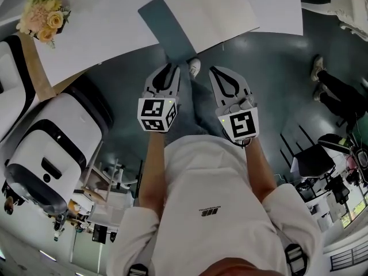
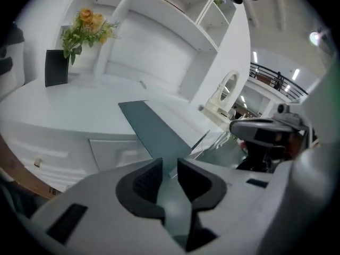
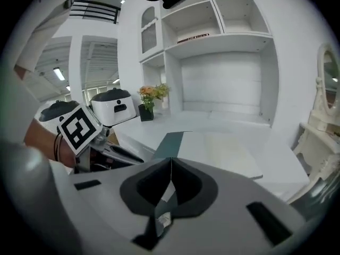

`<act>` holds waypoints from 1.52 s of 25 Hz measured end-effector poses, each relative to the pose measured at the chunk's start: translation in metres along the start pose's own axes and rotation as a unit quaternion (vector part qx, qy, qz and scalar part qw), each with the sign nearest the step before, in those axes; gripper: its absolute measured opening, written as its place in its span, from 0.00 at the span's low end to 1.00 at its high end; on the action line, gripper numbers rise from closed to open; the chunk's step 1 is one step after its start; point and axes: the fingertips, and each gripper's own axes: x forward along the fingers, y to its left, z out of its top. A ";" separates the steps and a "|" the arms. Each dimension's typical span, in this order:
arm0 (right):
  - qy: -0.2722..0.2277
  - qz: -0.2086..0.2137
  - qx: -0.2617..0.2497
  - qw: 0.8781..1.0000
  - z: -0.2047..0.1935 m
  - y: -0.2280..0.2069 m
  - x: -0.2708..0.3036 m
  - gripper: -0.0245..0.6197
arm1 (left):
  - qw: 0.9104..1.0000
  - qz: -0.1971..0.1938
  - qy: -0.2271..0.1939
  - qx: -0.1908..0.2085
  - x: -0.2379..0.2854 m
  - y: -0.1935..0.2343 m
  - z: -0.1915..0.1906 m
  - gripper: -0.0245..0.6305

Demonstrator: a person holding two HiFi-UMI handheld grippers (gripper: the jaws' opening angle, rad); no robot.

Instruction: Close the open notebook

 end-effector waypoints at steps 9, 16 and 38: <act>0.012 0.008 -0.007 1.000 -0.013 0.004 0.002 0.03 | 0.999 -0.016 0.010 -0.049 0.014 0.004 -0.014 0.04; 0.014 0.006 -0.008 1.000 -0.017 0.006 0.001 0.03 | 0.997 -0.030 0.014 -0.075 0.021 0.008 -0.016 0.04; -0.009 -0.026 0.004 1.000 0.016 -0.008 -0.003 0.03 | 0.997 -0.076 0.004 0.007 -0.025 -0.030 0.044 0.04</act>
